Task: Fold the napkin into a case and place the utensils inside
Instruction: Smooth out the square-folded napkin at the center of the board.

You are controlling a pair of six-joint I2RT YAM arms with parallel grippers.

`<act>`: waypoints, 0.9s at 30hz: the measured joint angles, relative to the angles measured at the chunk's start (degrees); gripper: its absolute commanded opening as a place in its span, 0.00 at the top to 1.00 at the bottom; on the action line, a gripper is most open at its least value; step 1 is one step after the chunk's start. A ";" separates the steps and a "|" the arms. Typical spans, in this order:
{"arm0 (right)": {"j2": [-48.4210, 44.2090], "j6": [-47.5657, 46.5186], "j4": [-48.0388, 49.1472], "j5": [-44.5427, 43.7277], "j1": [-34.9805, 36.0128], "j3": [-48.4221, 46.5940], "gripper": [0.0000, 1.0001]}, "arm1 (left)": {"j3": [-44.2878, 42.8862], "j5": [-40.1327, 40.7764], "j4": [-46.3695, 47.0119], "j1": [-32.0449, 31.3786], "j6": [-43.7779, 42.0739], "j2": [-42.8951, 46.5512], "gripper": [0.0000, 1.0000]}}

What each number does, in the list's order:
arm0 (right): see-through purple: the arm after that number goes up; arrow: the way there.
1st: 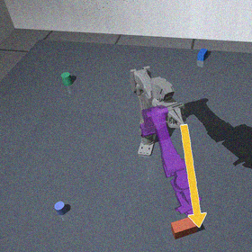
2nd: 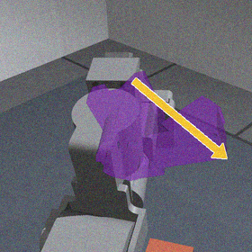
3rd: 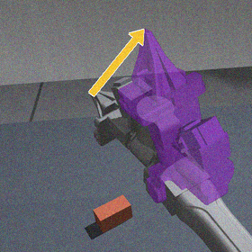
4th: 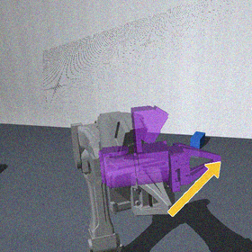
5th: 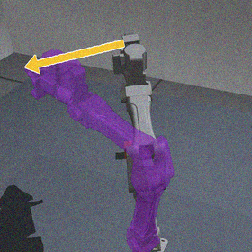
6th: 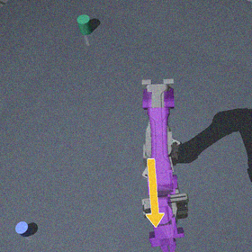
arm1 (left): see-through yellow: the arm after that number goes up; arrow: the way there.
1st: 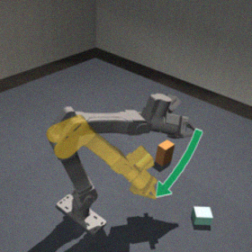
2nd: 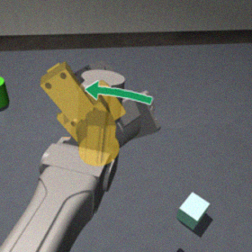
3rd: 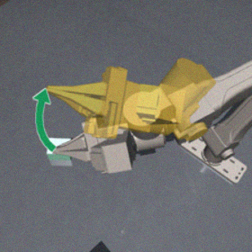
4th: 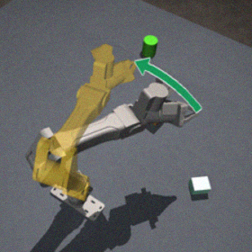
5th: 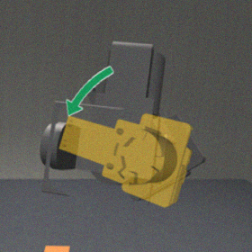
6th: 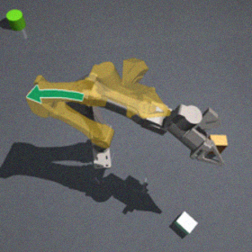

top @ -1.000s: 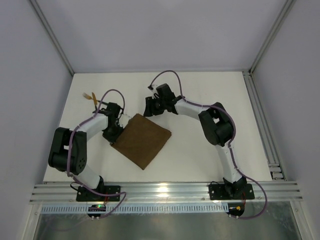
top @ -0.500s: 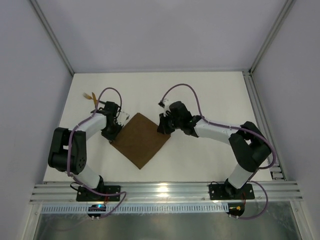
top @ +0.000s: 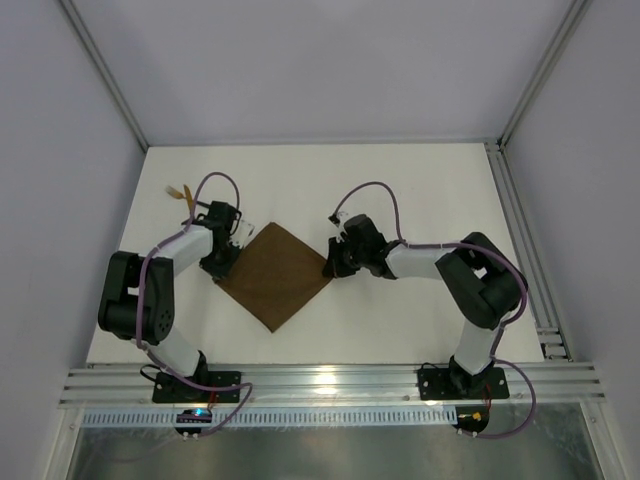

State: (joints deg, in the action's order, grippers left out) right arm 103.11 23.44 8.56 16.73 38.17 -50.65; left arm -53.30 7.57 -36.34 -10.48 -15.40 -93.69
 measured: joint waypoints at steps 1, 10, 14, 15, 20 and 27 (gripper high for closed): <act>-0.35 -0.15 -0.48 -0.98 0.02 -0.02 0.97 | 0.00 -0.02 0.02 0.00 0.00 0.00 1.00; -5.97 -1.49 4.48 -1.77 12.31 -0.42 0.97 | 0.00 -0.09 0.09 0.04 0.00 0.00 1.00; -2.32 0.63 9.68 1.51 18.08 -2.34 0.97 | 0.00 -0.11 0.09 0.07 0.00 0.00 1.00; -0.35 1.09 10.82 2.40 19.15 -3.43 0.97 | 0.00 -0.11 0.09 0.07 0.00 0.00 1.00; 7.89 3.67 14.16 5.22 21.77 -5.27 0.97 | 0.00 -0.09 0.11 0.07 0.00 0.00 1.00; 10.32 4.87 14.53 6.60 21.59 -4.81 0.97 | -0.13 0.04 0.11 0.09 -0.02 -0.17 1.00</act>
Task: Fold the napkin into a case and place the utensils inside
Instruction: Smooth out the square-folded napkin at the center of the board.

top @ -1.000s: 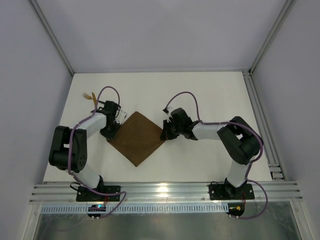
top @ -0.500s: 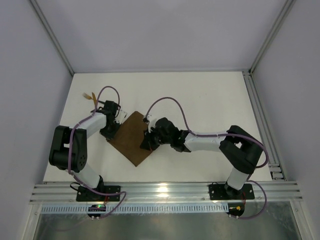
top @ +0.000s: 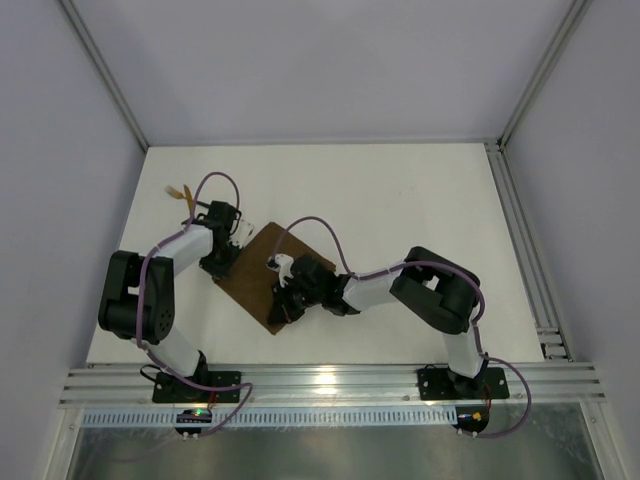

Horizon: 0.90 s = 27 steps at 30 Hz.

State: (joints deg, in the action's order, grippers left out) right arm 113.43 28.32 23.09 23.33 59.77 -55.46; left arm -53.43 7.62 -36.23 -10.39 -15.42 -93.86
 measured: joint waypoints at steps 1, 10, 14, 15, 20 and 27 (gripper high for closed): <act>0.00 0.00 0.04 0.04 0.00 0.09 0.97 | -0.02 0.13 0.00 0.00 0.00 -0.04 1.00; -4.96 -2.01 -2.36 0.44 0.13 5.03 0.97 | -0.28 0.26 -0.17 0.02 -0.02 -0.26 1.00; -7.26 -3.48 -6.60 0.44 0.26 5.11 0.97 | -0.28 0.09 -0.07 0.04 -0.11 -0.26 1.00; -8.11 -4.00 -7.85 0.42 0.35 5.09 0.97 | -0.28 0.07 -0.07 0.04 -0.20 -0.26 1.00; -10.01 -5.07 -10.45 0.42 0.66 2.64 0.97 | -0.28 -0.22 -0.07 0.20 -0.35 -0.24 1.00; -5.38 -4.74 -8.22 1.16 0.72 -3.04 0.97 | -0.28 -0.31 -0.07 0.26 -0.48 -0.24 1.00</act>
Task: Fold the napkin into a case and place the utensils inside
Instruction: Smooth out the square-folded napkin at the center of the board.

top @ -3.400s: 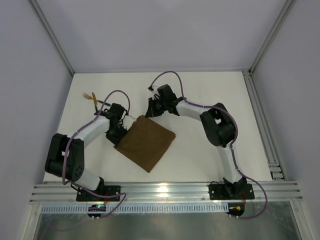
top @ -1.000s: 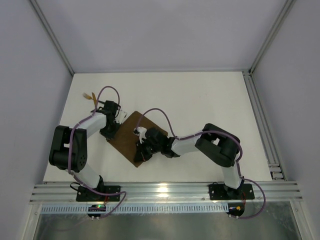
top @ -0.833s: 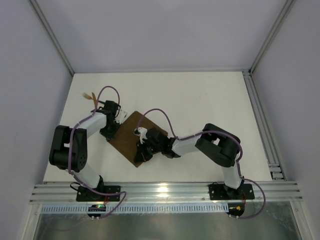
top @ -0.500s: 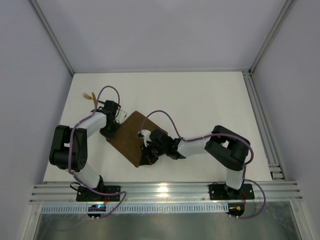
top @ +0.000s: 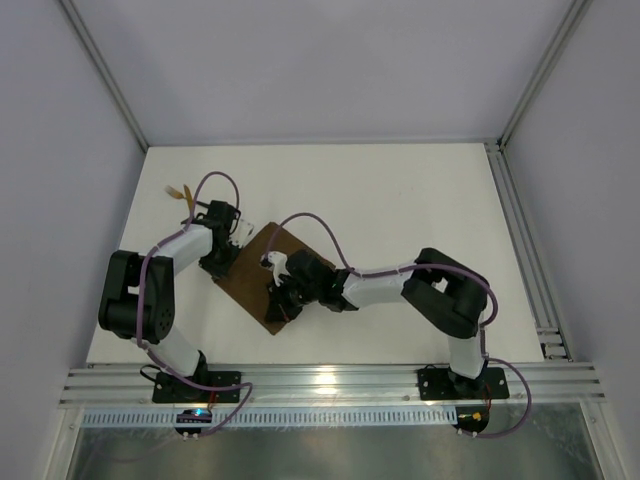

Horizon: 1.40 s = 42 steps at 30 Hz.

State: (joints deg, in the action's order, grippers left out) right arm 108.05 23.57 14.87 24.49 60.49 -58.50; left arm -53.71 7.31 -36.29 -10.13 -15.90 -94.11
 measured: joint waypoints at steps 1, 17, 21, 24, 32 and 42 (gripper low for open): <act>1.46 0.26 0.46 0.13 0.11 -0.15 0.97 | 0.00 0.02 0.00 0.00 -0.02 0.00 1.00; 0.61 0.79 -3.17 -0.04 1.73 2.01 0.97 | -0.07 0.02 0.09 0.02 -0.02 -0.02 1.00; -3.82 2.16 -4.15 -0.85 -0.52 2.54 0.97 | -0.07 0.00 0.09 0.04 -0.17 -0.02 1.00; -5.18 4.61 -1.75 -1.01 -4.76 4.22 0.97 | -0.07 -0.04 0.09 0.04 -0.50 -0.02 1.00; -1.42 11.80 4.79 -1.25 -9.68 11.10 0.97 | -0.07 0.07 0.26 0.04 -0.96 -0.02 1.00; -3.89 19.08 15.45 -0.39 -12.85 19.93 0.97 | -0.07 0.24 0.48 0.09 -1.03 -0.02 1.00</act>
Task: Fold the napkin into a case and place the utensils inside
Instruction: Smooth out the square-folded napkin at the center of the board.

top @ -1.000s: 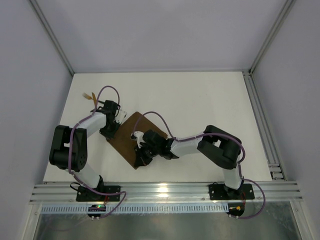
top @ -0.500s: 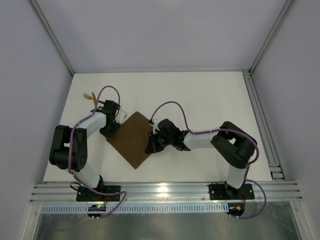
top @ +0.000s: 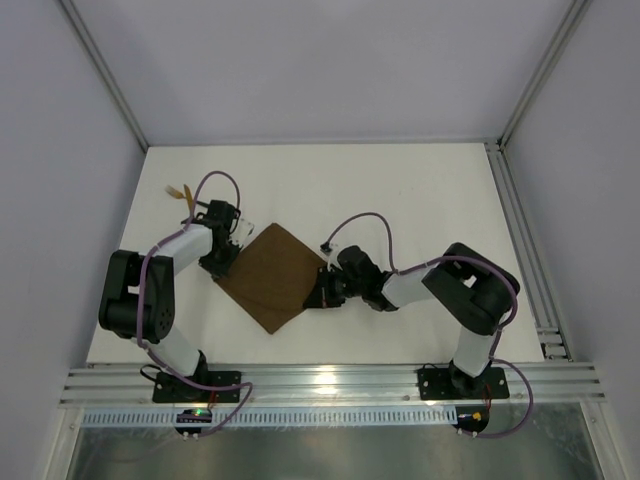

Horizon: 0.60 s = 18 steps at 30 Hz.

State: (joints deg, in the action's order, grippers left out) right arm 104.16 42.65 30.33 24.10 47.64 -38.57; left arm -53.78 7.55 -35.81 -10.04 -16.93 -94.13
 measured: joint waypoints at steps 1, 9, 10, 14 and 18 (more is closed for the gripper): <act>-0.85 0.07 -0.90 -0.17 -0.44 0.39 0.97 | 0.00 0.00 0.00 0.00 -0.02 0.00 1.00; -4.15 -0.44 -7.04 -3.41 -3.54 -1.42 0.97 | -0.02 -0.96 -0.04 0.09 -0.07 0.50 0.81; -4.17 -0.44 -7.23 -3.76 -4.00 -1.53 0.97 | -0.02 -1.33 -0.11 0.13 -0.07 0.74 0.79; -4.17 -0.42 -8.66 -5.33 -5.79 -1.55 0.97 | -0.68 -2.97 -1.44 0.31 -0.11 2.91 0.71; -4.17 -0.35 -9.25 -6.40 -7.63 -1.57 0.97 | -2.78 -4.55 -3.82 0.31 -0.02 6.97 0.70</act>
State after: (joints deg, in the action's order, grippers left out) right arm 99.98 42.30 21.08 17.69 40.01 -40.14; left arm -56.55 3.01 -39.64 -9.74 -16.95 -87.15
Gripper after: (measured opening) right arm 0.031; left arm 0.299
